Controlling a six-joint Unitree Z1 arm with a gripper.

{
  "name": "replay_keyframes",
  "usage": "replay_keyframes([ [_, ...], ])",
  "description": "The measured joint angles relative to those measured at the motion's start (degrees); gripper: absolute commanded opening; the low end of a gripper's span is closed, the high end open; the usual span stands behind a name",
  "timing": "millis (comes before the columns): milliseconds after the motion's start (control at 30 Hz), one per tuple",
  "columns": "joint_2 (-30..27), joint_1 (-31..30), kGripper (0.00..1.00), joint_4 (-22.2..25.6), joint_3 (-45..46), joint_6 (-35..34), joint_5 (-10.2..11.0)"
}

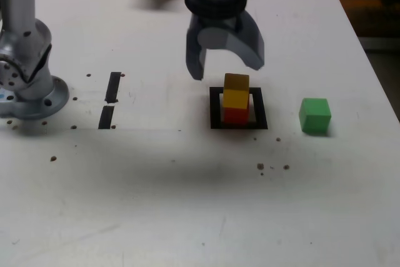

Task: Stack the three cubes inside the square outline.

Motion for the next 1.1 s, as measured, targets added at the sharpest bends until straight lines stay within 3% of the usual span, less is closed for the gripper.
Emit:
replay_keyframes([
  [167,-3.0,-2.7,0.97,7.9,-6.0,-1.1,3.7],
  [400,-2.8,-6.3,0.97,17.5,-16.1,-0.8,5.1],
  [700,3.8,-9.2,0.97,23.1,-27.8,0.7,2.1],
  [1100,18.5,-10.8,0.97,26.4,-43.1,1.8,-2.0],
])
